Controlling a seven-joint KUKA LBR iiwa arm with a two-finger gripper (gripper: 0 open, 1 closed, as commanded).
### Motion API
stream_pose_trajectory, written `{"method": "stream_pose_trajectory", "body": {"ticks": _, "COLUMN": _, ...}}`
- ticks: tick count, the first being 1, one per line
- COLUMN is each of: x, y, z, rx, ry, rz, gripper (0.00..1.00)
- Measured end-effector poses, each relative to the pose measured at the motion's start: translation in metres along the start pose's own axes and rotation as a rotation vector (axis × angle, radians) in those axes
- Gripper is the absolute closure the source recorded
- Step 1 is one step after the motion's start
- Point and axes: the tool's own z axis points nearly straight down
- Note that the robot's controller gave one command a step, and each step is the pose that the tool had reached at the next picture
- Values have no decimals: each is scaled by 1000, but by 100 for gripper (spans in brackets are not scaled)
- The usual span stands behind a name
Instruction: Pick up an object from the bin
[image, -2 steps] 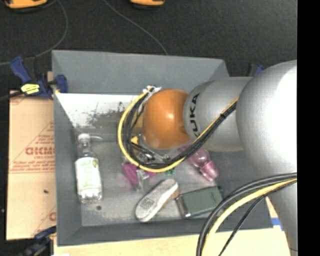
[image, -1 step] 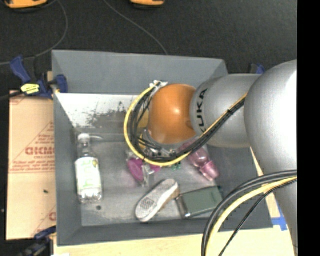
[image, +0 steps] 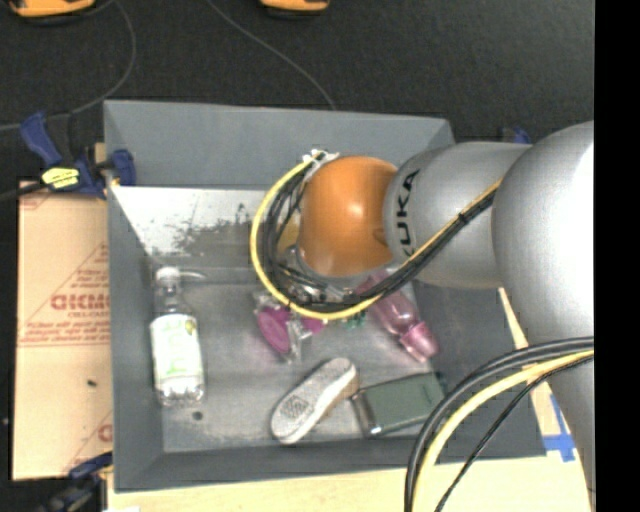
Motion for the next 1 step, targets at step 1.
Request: {"method": "stream_pose_trajectory", "body": {"ticks": 1, "x": 0, "y": 0, "z": 0, "rx": -1, "ry": 0, "rz": 2, "gripper": 100}}
